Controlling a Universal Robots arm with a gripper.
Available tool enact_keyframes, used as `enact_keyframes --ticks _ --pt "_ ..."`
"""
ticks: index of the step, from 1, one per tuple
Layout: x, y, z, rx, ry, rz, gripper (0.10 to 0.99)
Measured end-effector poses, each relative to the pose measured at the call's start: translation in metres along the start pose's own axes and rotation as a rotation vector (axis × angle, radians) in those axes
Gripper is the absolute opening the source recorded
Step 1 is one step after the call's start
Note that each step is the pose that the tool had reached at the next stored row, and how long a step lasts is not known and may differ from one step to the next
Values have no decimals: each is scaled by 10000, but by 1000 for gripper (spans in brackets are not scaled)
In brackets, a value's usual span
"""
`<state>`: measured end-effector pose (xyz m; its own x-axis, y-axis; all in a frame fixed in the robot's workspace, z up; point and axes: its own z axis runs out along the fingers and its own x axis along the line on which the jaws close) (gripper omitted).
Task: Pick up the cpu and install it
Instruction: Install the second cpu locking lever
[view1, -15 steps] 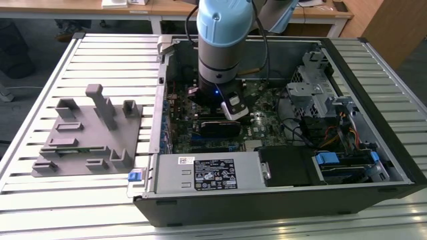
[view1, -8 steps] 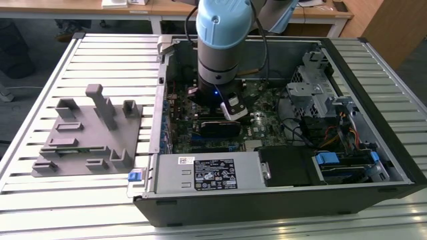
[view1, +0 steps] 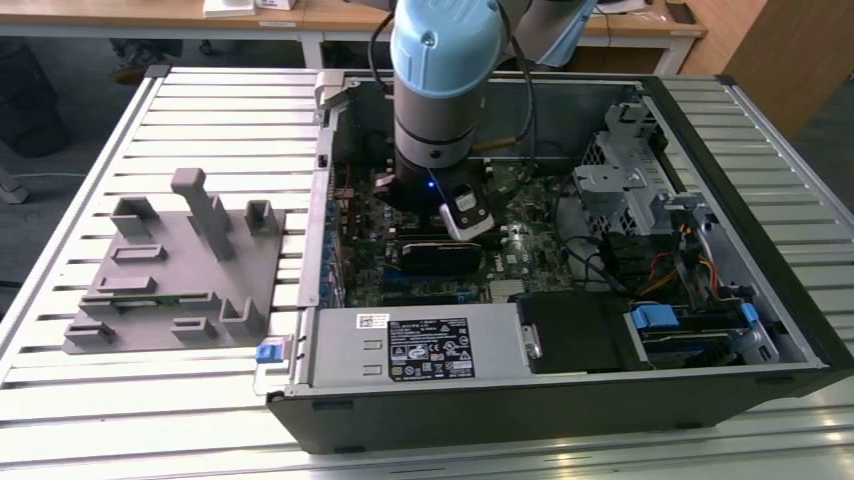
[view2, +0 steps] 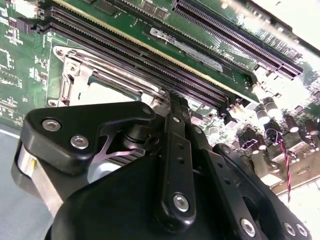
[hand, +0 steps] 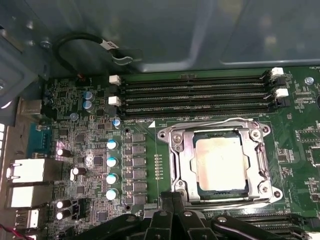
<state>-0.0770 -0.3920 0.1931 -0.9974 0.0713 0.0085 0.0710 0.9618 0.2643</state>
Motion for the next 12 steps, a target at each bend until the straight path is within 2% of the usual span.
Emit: enact_keyframes --ticks 8,12 --pt "12 32 11 2 1 -2 106" --pt "13 32 13 68 -6 -1 106"
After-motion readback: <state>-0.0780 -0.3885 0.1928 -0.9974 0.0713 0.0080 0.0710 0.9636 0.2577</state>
